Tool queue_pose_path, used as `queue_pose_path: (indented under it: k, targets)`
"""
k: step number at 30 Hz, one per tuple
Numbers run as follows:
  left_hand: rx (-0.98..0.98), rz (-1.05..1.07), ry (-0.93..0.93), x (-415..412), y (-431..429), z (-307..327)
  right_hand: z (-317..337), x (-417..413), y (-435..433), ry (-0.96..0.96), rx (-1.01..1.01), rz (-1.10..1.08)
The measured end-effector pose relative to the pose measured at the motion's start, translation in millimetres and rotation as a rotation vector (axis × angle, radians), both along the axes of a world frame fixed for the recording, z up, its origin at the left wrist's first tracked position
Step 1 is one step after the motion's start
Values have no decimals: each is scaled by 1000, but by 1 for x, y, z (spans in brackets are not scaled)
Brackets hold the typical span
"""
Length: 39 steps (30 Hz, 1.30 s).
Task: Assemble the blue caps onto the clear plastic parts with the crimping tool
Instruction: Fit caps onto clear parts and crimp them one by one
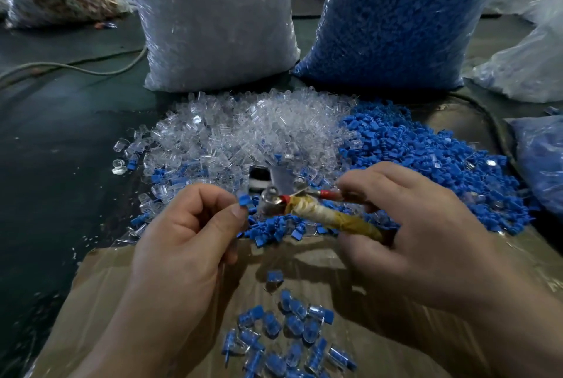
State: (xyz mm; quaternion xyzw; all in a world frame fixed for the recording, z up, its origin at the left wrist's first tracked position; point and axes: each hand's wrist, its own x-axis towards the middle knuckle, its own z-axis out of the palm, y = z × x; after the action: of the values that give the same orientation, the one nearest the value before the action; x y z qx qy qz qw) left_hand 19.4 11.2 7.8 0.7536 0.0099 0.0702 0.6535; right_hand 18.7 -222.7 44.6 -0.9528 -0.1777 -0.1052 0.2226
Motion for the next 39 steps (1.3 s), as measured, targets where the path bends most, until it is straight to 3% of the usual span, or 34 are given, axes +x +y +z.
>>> queue_pose_path:
  k: [15, 27, 39]
  targets:
    - [80, -126, -78, 3, 12, 0, -1, 0, -2, 79, -115, 73]
    - [58, -201, -89, 4, 21, -9, -1, -2, -3, 82, -89, 114]
    - [112, -192, -104, 2, 18, -6, 4, -1, 3, 57, -150, 51]
